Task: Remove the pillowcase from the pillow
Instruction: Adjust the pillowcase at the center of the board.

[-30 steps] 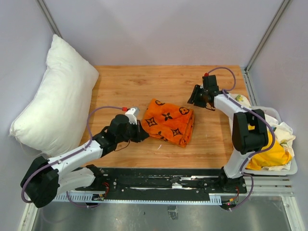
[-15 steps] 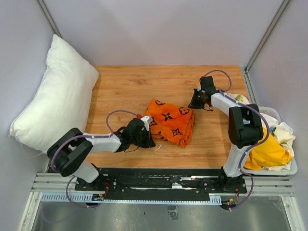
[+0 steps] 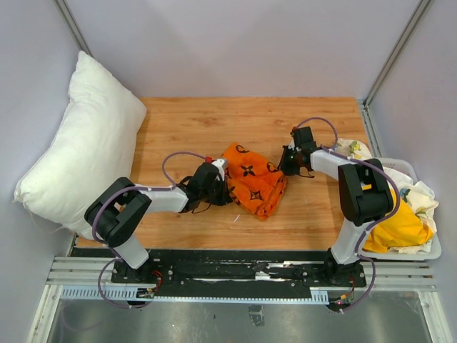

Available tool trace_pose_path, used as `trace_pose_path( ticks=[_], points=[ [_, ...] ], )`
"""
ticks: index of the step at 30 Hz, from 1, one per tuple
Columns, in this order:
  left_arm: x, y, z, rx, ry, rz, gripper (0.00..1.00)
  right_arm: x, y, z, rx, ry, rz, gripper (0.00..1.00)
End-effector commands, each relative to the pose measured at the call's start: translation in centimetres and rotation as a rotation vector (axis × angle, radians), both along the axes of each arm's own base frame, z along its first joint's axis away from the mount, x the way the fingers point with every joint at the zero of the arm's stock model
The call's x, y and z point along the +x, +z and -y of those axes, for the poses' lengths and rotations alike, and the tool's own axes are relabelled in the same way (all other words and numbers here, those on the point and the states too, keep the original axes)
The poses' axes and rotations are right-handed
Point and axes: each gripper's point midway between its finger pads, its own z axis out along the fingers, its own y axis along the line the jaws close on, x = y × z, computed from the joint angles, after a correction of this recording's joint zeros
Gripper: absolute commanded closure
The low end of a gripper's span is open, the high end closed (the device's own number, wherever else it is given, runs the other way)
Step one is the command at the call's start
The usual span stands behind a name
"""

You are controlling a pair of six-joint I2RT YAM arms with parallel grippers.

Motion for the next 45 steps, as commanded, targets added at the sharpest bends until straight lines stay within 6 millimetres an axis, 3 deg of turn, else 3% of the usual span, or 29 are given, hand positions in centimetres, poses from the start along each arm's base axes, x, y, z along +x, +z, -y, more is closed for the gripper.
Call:
trace_pose_path(
  ticks=[1, 10, 15, 21, 26, 33, 42, 45],
  points=[
    [3.2, -0.7, -3.5, 0.086, 0.113, 0.023, 1.00, -3.4, 0.3, -1.6, 0.003, 0.066, -0.022, 0.99],
    [7.9, 1.3, -6.8, 0.155, 0.238, 0.075, 1.00, -6.6, 1.8, -5.6, -0.008, 0.185, -0.005, 0.99],
    [10.7, 3.2, -10.7, 0.207, 0.341, 0.106, 1.00, -8.4, 3.2, -7.8, -0.019, 0.256, 0.018, 0.99],
    [12.6, 7.7, -17.5, 0.222, 0.556, 0.202, 1.00, -7.9, 4.2, -5.3, -0.123, 0.242, 0.067, 0.95],
    [12.4, 12.2, -20.6, 0.188, 0.671, 0.295, 0.97, -6.6, 4.4, -1.9, -0.164, 0.182, 0.073, 0.94],
    [10.8, 19.1, -21.1, 0.049, 0.712, 0.435, 0.95, -5.2, 4.4, 0.5, -0.236, 0.134, 0.071, 0.91],
    [9.4, 23.5, -17.8, -0.098, 0.540, 0.459, 0.89, -4.5, 2.9, -1.5, -0.249, 0.181, 0.024, 0.84],
    [9.0, 24.4, -18.1, -0.087, 0.537, 0.481, 0.86, -4.7, 3.0, -2.3, -0.294, 0.208, 0.027, 0.75]
  ],
)
